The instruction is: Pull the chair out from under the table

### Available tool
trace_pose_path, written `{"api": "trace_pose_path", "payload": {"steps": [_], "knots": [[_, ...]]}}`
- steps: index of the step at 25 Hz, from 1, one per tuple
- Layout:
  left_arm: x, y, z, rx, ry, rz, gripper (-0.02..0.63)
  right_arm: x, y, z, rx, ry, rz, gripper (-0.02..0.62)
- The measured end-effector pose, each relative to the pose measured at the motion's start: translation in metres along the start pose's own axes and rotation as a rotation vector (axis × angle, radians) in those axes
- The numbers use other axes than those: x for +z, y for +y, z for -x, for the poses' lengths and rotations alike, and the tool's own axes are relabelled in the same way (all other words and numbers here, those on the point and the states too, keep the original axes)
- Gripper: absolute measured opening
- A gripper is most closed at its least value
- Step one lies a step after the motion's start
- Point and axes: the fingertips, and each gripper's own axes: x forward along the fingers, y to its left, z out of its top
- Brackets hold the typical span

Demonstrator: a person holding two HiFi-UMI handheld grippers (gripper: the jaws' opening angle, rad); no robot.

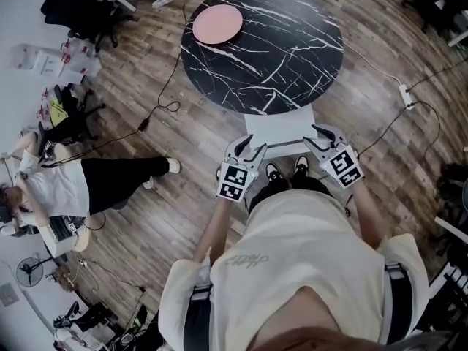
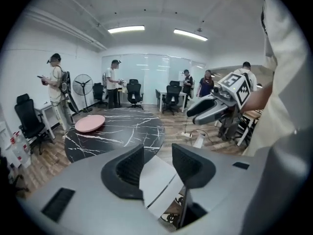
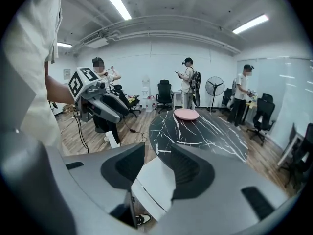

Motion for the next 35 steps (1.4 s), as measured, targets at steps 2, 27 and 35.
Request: {"api": "trace_pose_path", "payload": {"steps": [2, 27, 35], "knots": [[-0.002, -0.01, -0.006, -0.068, 0.051, -0.051, 0.199, 0.0, 0.0, -0.003, 0.015, 0.014, 0.023, 0.176], [-0.113, -0.077, -0.05, -0.456, 0.625, -0.552, 0.199, -0.081, 0.095, -0.064, 0.513, 0.496, 0.562, 0.178], [-0.131, -0.082, -0.071, -0.512, 0.686, -0.647, 0.186, -0.106, 0.101, -0.088, 0.528, 0.608, 0.745, 0.175]]}}
